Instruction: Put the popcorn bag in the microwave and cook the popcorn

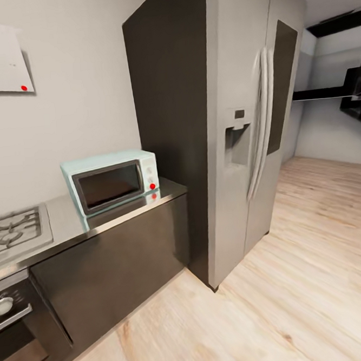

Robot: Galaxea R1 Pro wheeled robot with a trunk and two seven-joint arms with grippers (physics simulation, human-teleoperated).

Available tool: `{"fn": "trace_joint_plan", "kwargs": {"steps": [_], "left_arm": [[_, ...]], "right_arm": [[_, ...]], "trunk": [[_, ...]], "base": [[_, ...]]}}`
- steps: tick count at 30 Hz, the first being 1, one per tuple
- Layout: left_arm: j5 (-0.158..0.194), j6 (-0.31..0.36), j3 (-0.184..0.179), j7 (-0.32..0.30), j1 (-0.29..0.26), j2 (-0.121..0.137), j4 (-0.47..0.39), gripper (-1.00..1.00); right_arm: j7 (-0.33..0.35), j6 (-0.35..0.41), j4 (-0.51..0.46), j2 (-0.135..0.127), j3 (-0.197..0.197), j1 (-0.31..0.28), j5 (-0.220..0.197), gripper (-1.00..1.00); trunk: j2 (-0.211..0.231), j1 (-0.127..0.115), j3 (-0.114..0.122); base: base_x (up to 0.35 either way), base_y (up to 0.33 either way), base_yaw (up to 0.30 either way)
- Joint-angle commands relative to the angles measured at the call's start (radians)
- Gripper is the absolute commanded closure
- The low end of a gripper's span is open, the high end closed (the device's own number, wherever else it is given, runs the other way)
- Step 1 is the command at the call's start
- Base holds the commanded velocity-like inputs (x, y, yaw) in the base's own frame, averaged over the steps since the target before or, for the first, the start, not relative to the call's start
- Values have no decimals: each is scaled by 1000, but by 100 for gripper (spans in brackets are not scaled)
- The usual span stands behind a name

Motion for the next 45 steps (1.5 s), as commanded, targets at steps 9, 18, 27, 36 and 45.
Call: {"fn": "trace_joint_plan", "kwargs": {"steps": [9, 18, 27, 36, 45], "left_arm": [[5, 0, 0, 5, 0, -1, -1, -100], [5, 0, 0, 6, 0, 0, -1, -100], [7, 0, 0, 6, 0, 0, -1, -100], [7, 0, 0, 6, 0, 0, -1, -100], [5, -2, 0, 5, 0, 0, -1, -100]], "right_arm": [[0, -2, 0, 0, 1, 0, 0, -100], [4, -4, 0, -2, 4, 0, 10, -100], [-1, -2, 1, -3, 7, 0, 7, -100], [-2, -13, 1, -7, 6, 0, 8, -100], [-2, -22, 1, -8, 6, 0, 7, -100]], "trunk": [[0, 1, -1], [0, 1, -1], [0, 1, -1], [0, 1, -1], [0, 1, -1]], "base": [[322, -141, 5], [322, -141, 0], [322, -141, 0], [255, -77, 75], [7, -1, 265]]}}
